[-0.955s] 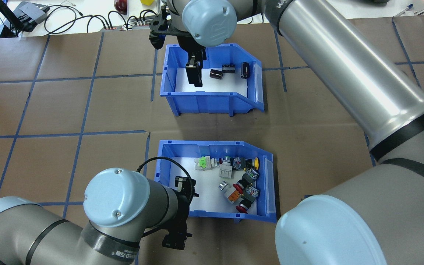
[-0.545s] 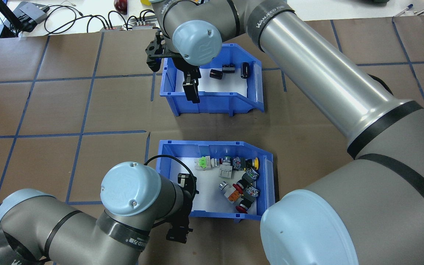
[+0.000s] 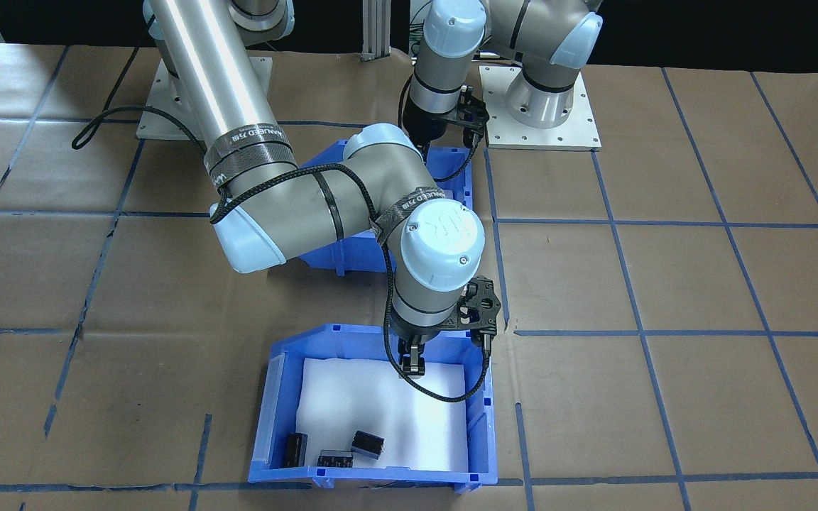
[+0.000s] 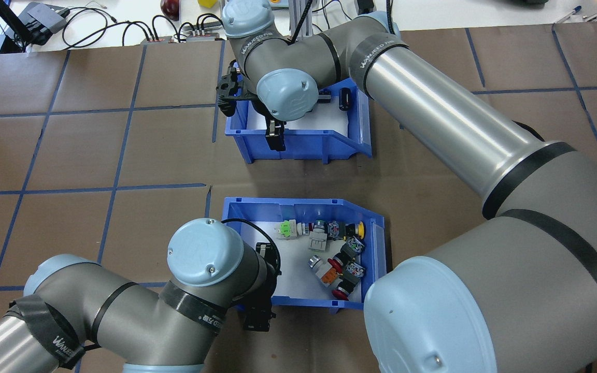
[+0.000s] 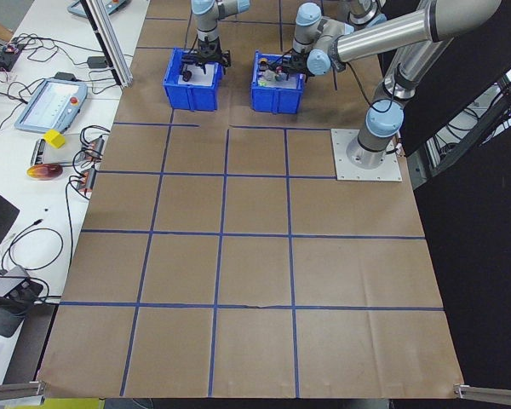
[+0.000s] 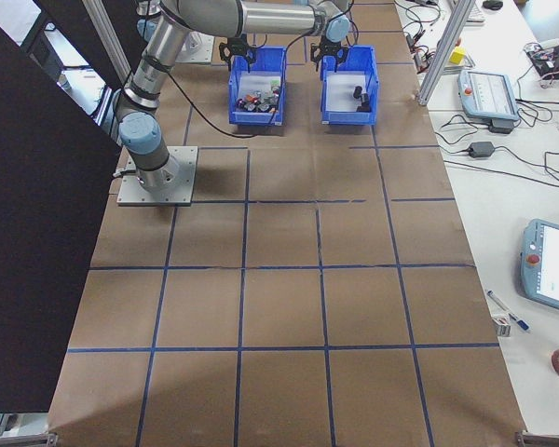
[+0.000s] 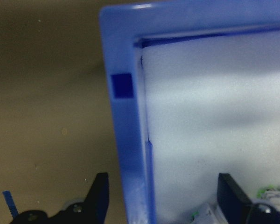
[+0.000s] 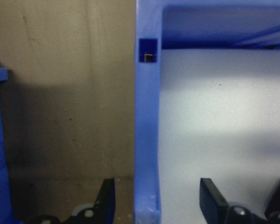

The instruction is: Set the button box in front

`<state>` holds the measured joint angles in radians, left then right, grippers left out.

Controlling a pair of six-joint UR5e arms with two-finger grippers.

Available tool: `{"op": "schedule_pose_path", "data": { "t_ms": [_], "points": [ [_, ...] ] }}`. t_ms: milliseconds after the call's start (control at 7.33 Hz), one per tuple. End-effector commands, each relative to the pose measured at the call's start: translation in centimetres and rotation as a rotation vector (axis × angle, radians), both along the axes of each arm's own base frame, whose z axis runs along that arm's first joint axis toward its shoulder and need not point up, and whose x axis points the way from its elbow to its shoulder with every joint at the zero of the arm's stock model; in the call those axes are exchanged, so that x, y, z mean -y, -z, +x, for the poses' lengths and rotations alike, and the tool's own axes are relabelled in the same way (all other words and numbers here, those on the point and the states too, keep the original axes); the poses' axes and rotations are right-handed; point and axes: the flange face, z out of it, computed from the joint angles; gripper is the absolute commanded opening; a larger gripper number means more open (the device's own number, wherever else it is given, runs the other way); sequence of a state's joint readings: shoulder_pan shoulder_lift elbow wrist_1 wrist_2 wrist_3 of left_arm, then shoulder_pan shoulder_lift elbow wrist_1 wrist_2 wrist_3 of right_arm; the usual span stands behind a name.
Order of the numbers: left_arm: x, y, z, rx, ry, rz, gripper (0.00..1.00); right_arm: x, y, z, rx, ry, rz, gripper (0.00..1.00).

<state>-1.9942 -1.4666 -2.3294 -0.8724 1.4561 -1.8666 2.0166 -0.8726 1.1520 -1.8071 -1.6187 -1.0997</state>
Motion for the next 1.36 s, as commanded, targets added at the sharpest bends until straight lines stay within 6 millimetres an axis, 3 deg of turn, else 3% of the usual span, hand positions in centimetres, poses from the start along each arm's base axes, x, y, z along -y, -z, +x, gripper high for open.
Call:
{"op": "schedule_pose_path", "data": {
  "t_ms": [0, 136, 273, 409, 545, 818, 955, 1227],
  "points": [
    [0.9, 1.1, -0.2, 0.015, -0.042, -0.016, 0.38, 0.3, -0.1, -0.1, -0.042, -0.006, -0.034, 0.07],
    [0.8, 1.1, -0.4, 0.006, -0.054, -0.010, 0.15, 0.6, -1.3, -0.5, -0.034, -0.002, -0.052, 0.05],
    [0.5, 1.1, -0.7, -0.020, -0.051, 0.006, 0.00, 1.6, -3.0, -1.7, -0.029, 0.015, -0.079, 0.05],
    [0.6, 0.6, -0.7, -0.021, -0.050, -0.007, 0.00, 2.5, -4.3, -3.5, -0.036, 0.022, -0.091, 0.05],
    [1.5, -1.1, -0.7, -0.031, -0.055, -0.047, 0.00, 4.0, -5.9, -7.3, -0.068, 0.031, -0.106, 0.04],
    [5.2, -5.5, -0.4, -0.016, -0.068, -0.121, 0.00, 7.3, -7.7, -17.1, -0.089, 0.001, -0.077, 0.04],
    [7.8, -6.3, 2.1, -0.013, -0.094, -0.133, 0.00, 8.3, -8.4, -21.5, -0.094, 0.005, -0.053, 0.04],
    [12.5, -5.8, 8.4, -0.040, -0.120, -0.128, 0.00, 8.9, -10.7, -29.4, -0.096, 0.000, -0.016, 0.04]
  ]
}}
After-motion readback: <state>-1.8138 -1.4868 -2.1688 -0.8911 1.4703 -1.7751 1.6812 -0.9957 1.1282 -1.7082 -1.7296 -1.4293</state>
